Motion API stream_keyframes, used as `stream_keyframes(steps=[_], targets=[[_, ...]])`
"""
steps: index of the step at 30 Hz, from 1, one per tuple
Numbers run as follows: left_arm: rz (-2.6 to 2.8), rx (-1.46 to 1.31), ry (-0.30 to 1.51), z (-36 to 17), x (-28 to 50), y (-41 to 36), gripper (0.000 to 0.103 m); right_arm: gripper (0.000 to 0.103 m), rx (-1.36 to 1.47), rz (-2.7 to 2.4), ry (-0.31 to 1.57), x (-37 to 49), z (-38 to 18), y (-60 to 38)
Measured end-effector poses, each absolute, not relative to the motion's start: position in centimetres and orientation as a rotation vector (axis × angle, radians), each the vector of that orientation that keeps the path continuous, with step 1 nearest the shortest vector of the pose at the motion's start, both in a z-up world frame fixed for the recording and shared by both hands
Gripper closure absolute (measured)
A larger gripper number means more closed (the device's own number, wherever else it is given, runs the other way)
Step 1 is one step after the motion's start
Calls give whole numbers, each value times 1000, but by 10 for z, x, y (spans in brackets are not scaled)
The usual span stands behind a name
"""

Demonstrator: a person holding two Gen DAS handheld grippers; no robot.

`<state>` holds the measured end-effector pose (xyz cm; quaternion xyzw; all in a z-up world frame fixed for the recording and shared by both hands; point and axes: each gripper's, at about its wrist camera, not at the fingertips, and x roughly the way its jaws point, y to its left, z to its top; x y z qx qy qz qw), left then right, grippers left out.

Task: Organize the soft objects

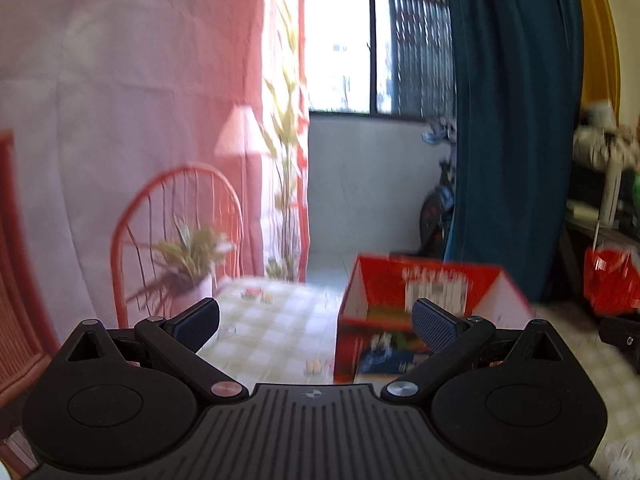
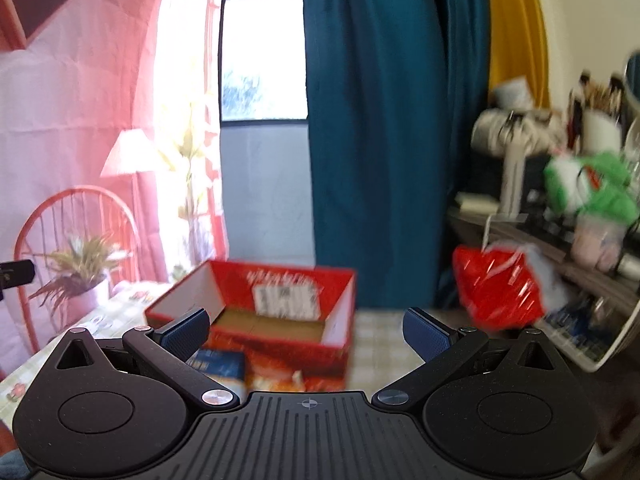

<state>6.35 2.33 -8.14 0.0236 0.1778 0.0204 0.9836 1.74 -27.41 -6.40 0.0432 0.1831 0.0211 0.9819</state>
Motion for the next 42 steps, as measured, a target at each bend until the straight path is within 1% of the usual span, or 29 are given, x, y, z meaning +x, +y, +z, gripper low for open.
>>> stream_keyframes(steps=[8,11,13,14,15,16,17,18,19,20,21,22,27,33,36,42], targets=[[11,126,438,-108,101,39,0,1,18,95,452,42,-103,-250],[-14,153,474,-119,115,42,3,8,9,121,487,57,-113,-244],[-17,193,474,-126,123,42,12,17,17,143,520,70,-119,-239],[-15,208,479,-130,127,42,13,20,21,157,537,76,-122,-238],[-20,211,488,-133,132,43,15,26,23,169,555,82,-125,-235],[-33,203,498,-135,137,45,20,35,22,183,572,89,-128,-231],[-50,192,512,-137,140,45,24,39,20,199,588,95,-131,-227],[-67,181,522,-139,144,47,34,46,16,213,601,100,-132,-224],[-89,173,530,-142,148,48,45,50,10,226,612,106,-135,-220],[-110,172,540,-144,150,48,50,53,9,236,620,109,-137,-218],[-130,173,554,-148,153,48,55,60,11,243,628,112,-140,-217],[-151,171,571,-150,155,47,56,62,17,251,641,115,-143,-216],[-270,100,704,-167,172,48,55,62,55,279,697,124,-156,-213],[-374,-53,859,-190,195,54,51,57,92,291,737,133,-171,-218],[-418,-94,898,-199,202,54,51,56,108,306,754,138,-174,-220],[-460,-79,933,-209,213,50,51,56,149,336,793,146,-179,-221]])
